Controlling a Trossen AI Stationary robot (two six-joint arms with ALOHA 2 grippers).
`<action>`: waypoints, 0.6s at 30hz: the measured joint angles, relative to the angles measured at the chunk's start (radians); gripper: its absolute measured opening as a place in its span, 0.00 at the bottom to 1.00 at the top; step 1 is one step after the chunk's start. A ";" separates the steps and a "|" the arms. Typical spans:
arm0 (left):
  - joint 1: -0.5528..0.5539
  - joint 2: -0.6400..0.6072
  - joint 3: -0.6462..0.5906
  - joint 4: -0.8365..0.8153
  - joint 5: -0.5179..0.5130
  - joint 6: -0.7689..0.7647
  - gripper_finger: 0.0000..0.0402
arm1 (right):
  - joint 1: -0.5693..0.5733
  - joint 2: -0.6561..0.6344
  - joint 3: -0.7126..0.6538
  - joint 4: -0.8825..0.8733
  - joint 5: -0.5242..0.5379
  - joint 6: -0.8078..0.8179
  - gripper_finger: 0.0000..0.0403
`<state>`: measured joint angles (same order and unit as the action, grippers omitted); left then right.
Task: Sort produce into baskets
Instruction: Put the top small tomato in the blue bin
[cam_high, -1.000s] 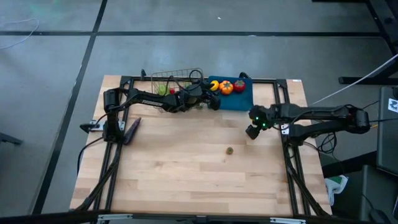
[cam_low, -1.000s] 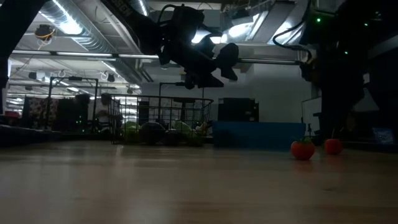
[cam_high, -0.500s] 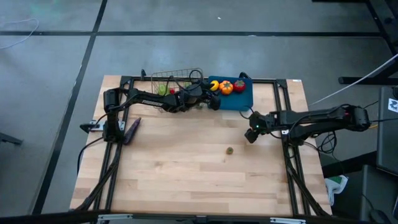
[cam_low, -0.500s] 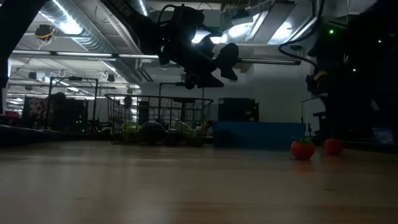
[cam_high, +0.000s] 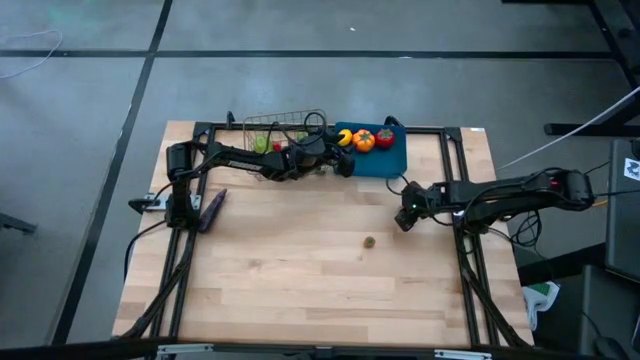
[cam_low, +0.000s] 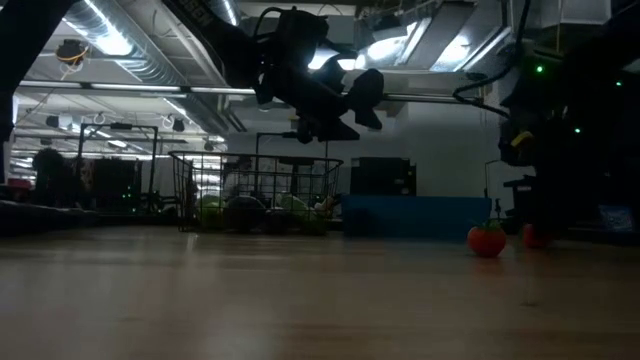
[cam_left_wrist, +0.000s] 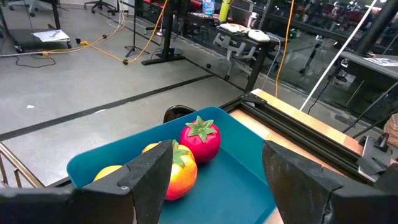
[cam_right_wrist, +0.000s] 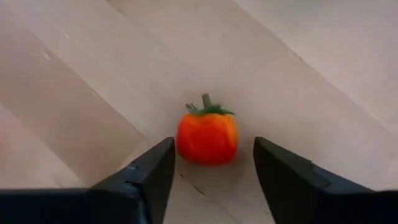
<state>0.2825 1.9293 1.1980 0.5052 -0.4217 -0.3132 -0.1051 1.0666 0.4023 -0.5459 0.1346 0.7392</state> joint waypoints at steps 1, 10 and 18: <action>0.000 0.000 0.000 0.000 0.000 0.000 0.61 | 0.000 0.005 -0.006 0.019 -0.007 -0.002 0.49; 0.000 0.000 0.000 0.000 0.000 -0.001 0.61 | 0.000 0.018 -0.012 0.117 -0.014 -0.010 0.28; -0.011 -0.044 0.000 0.001 0.000 0.091 0.61 | 0.000 0.017 0.003 0.284 -0.016 -0.017 0.29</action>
<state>0.2716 1.8856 1.1980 0.5061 -0.4221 -0.2217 -0.1051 1.0840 0.4054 -0.2618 0.1181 0.7219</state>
